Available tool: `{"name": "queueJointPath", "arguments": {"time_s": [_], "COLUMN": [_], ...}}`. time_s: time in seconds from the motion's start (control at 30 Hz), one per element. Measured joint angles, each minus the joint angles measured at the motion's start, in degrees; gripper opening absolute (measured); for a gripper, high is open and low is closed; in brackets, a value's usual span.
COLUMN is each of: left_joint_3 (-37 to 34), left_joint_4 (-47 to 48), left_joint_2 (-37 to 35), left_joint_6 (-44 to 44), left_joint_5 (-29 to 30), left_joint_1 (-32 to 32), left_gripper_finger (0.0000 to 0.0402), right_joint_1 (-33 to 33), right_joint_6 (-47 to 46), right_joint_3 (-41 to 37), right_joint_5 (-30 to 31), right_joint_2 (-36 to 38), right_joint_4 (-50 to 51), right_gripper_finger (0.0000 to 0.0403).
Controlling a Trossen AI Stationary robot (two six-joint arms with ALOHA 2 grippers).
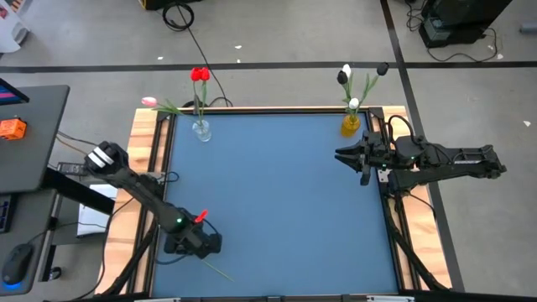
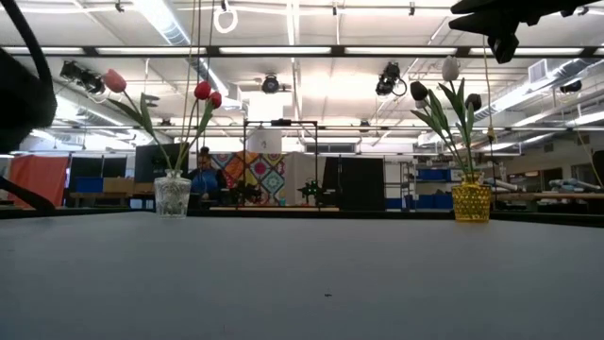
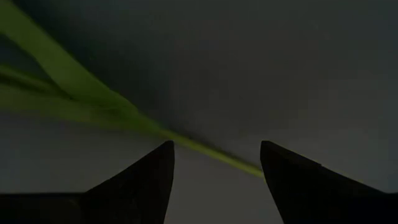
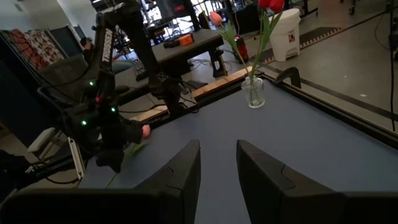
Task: Sort flowers into vase by color
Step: Put the pink tulip into the transparent vase
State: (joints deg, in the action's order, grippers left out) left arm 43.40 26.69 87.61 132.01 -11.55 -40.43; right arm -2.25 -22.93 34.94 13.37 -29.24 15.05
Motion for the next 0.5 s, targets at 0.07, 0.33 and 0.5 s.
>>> {"name": "queueJointPath", "arguments": {"time_s": [0.07, 0.33, 0.5], "left_joint_3": [-1.09, -1.43, -1.54], "left_joint_4": [-1.76, -2.61, -2.56], "left_joint_2": [0.92, 1.46, 0.97], "left_joint_6": [-0.02, -1.07, -1.76], "left_joint_5": [0.09, 1.25, 1.73], "left_joint_1": [0.12, 0.64, 0.81], "left_gripper_finger": [0.0243, 0.0242, 0.0220], "right_joint_1": [-0.01, 0.01, -0.01], "right_joint_6": [-0.01, 0.00, 0.01], "right_joint_3": [0.00, 0.00, 0.00], "right_joint_5": [-0.01, -0.02, -0.01], "right_joint_2": [0.01, 0.01, 0.01], "right_joint_4": [0.00, -0.02, -0.01], "right_gripper_finger": [0.0113, 0.0113, 0.0113]}}
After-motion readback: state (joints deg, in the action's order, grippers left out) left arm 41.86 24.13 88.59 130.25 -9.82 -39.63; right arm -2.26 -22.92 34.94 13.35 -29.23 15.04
